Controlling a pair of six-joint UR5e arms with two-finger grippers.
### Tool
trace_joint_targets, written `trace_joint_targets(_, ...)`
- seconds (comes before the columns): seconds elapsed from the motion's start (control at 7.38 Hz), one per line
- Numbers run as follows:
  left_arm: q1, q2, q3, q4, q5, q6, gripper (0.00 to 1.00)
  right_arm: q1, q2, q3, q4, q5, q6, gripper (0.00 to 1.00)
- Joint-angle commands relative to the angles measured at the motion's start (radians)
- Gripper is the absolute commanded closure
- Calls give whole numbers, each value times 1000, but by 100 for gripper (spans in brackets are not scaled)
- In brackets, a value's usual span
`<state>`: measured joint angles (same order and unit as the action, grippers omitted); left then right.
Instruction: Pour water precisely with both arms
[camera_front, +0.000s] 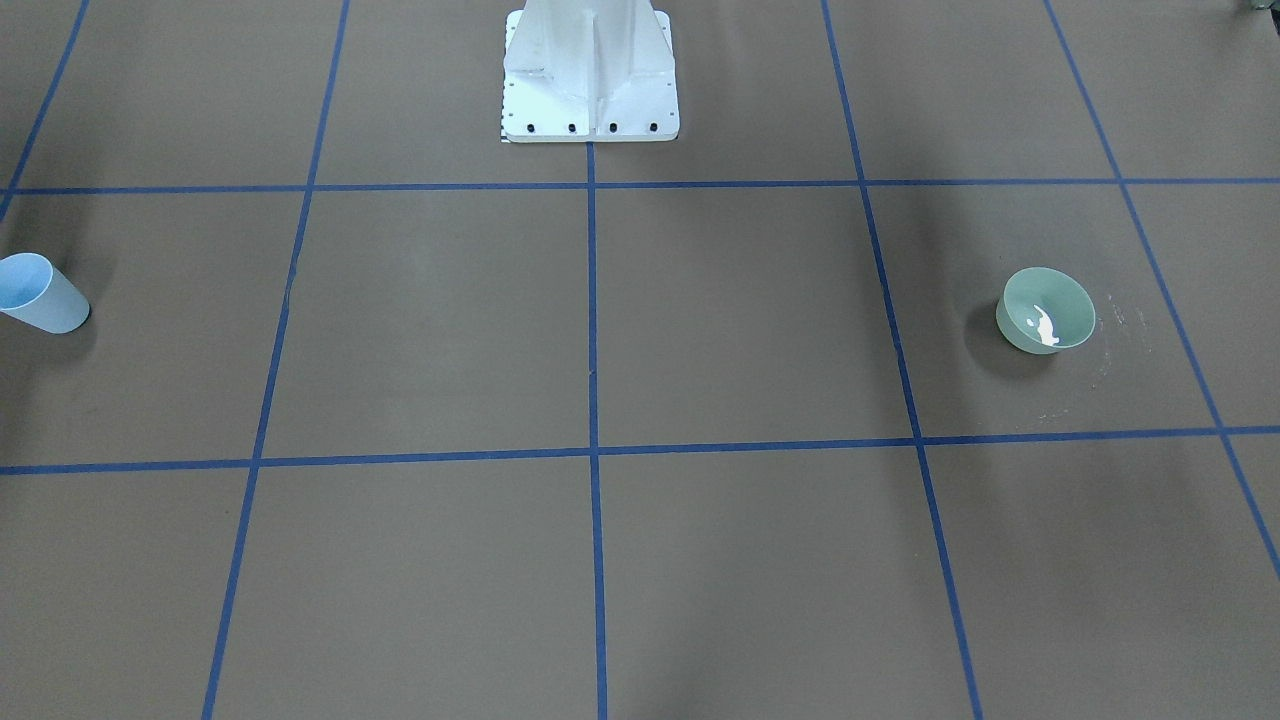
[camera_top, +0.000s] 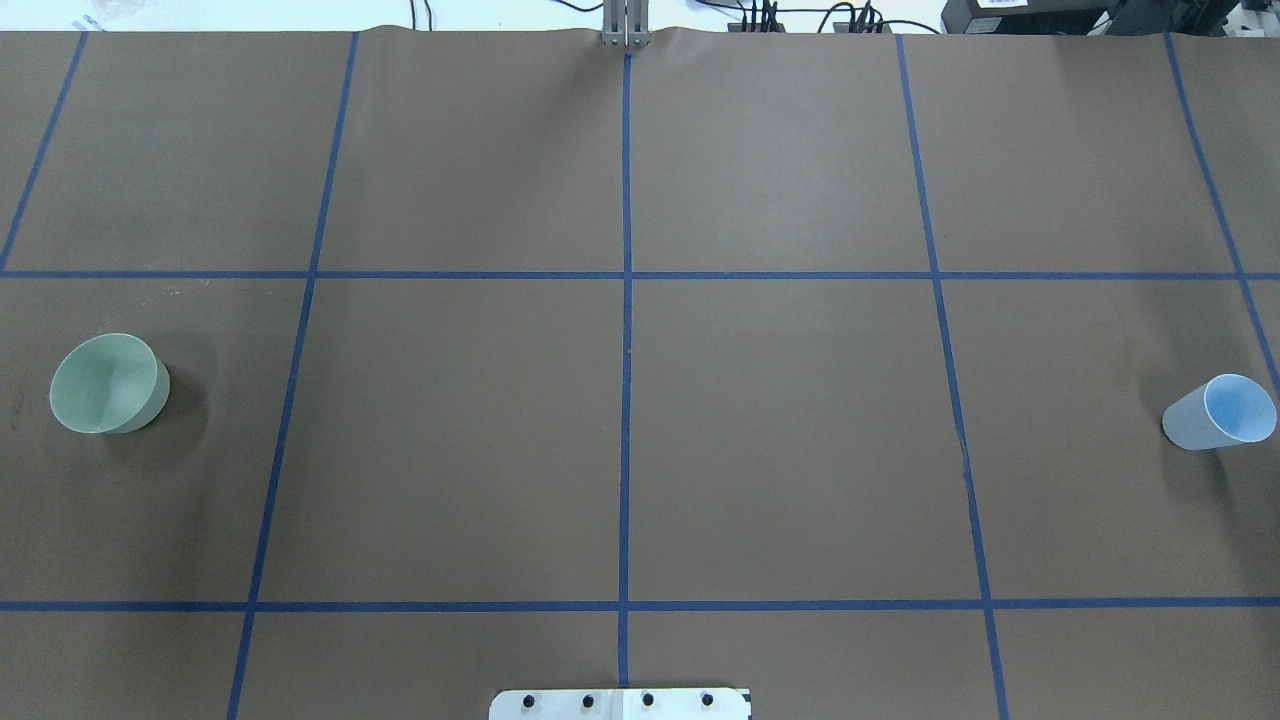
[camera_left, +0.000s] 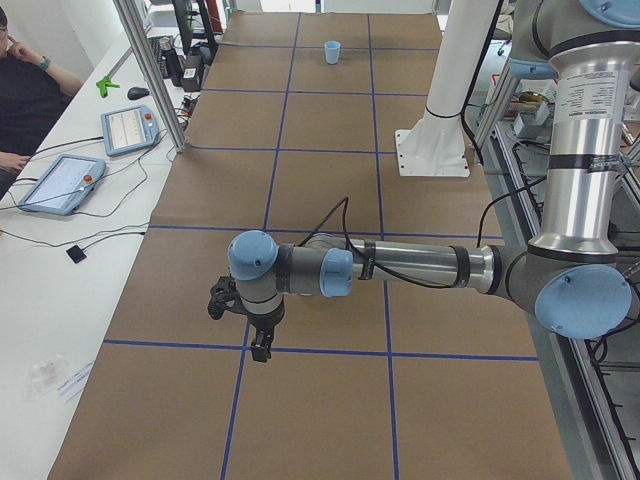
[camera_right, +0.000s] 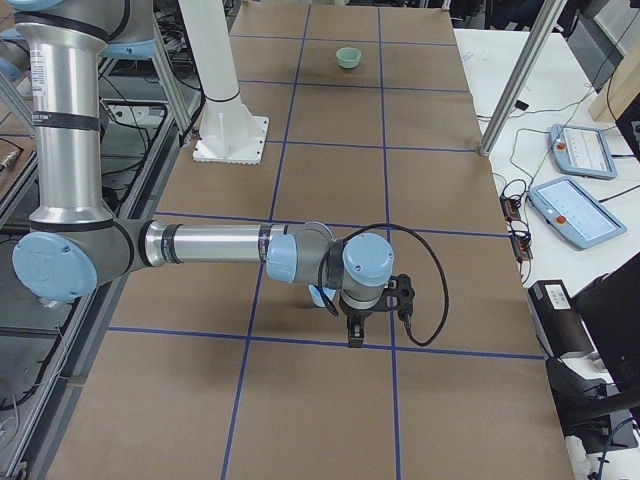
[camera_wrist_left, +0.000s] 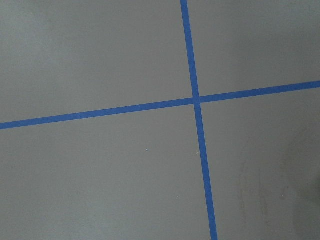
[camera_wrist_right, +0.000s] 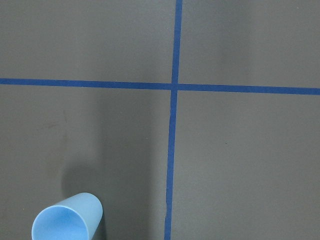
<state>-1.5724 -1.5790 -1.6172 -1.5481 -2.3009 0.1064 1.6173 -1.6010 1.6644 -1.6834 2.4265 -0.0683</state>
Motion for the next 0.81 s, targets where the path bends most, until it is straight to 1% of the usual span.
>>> trace_joint_targets(0.0,0,1,3,2,0,-4,0,-40,3,-3,59,-18,92,1)
trace_joint_targets(0.14,0,2,2,2,0,-4,0,-48,-5,-6,77,-32,94,1)
trace_joint_targets(0.68,6,-9,2,40,1,-4,0,-48,-4,-14,79,-30,93,1)
